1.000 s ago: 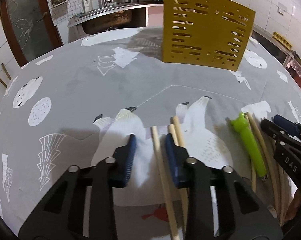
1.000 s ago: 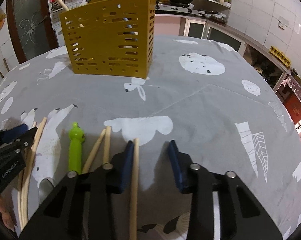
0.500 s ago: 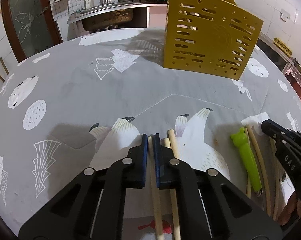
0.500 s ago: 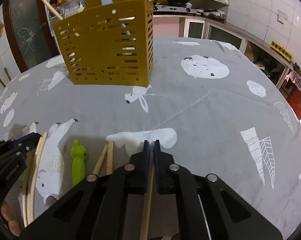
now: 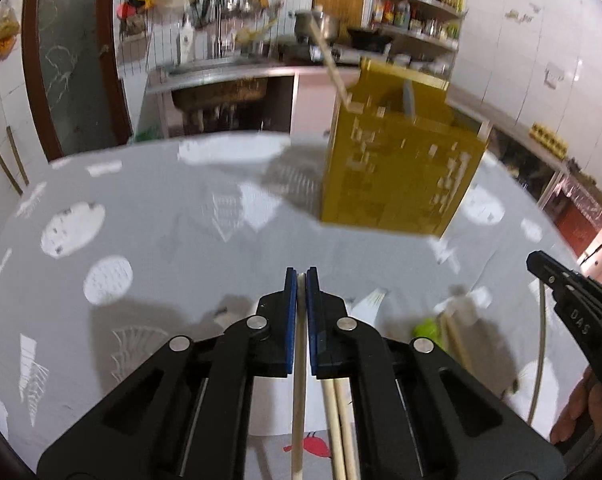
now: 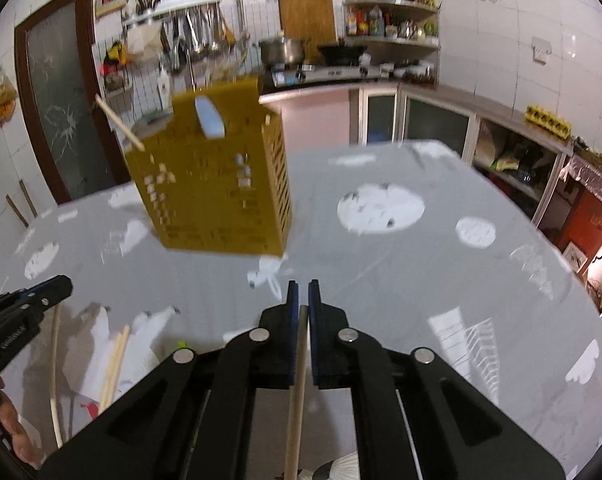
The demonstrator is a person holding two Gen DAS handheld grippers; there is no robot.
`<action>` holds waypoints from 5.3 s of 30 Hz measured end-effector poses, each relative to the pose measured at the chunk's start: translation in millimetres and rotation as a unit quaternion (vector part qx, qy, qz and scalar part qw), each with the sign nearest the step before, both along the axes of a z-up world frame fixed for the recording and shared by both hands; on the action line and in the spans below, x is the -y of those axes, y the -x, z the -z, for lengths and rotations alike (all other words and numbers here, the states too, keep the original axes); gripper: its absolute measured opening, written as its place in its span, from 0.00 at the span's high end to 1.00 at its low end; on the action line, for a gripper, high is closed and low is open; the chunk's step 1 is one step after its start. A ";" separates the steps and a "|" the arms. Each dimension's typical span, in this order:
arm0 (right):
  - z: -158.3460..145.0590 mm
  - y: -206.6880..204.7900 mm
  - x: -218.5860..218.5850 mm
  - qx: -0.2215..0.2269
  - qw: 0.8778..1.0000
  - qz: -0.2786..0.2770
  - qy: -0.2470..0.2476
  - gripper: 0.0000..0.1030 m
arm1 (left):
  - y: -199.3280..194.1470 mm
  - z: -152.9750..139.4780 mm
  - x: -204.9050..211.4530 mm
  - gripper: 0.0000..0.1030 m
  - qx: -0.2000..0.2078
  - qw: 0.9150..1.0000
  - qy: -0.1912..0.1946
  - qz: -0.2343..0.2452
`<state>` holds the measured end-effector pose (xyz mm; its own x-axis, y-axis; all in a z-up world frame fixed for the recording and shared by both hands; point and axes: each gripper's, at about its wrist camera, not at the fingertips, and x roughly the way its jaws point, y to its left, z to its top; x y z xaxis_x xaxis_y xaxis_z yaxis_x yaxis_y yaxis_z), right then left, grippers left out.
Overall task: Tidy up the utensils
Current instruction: 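Lift both held chopsticks and carry them to the yellow holder, then open left tool to drop its chopstick in the holder while right tool holds its chopstick above, then move both open tools back down to the loose chopsticks on the cloth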
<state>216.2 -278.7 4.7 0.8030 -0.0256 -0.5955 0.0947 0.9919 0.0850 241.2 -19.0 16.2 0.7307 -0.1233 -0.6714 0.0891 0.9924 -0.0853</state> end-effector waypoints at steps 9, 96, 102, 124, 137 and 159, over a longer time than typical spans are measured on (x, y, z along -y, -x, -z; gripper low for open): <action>-39.0 24.5 1.0 0.091 0.996 0.006 0.013 0.95 | 28.7 -46.9 -7.8 0.97 0.112 0.994 0.012 -0.005; -154.2 -108.8 -12.4 0.300 0.954 0.015 -0.001 0.96 | -120.7 -138.6 52.3 0.97 0.307 0.950 0.045 0.031; -113.2 -128.5 -8.6 0.259 0.966 0.008 0.011 0.96 | -140.2 -102.8 46.5 0.97 0.268 0.962 0.037 0.025; -92.4 -87.9 22.7 0.166 0.984 0.025 0.054 0.12 | -82.9 -131.9 -14.0 0.05 0.231 0.972 0.028 -0.009; -33.8 -27.7 -2.9 0.073 0.995 -0.003 0.062 0.04 | -22.9 -74.6 -35.6 0.05 0.152 0.988 -0.001 -0.030; 62.7 -7.0 -25.6 -0.066 0.996 -0.034 0.046 0.04 | 5.7 46.5 -19.5 0.05 -0.001 1.000 -0.020 0.000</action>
<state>223.2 -253.1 -58.0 0.7189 -0.0329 -0.6943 0.0309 0.9994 -0.0154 235.5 0.6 -30.3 0.7297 -0.0951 -0.6771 0.0881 0.9951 -0.0448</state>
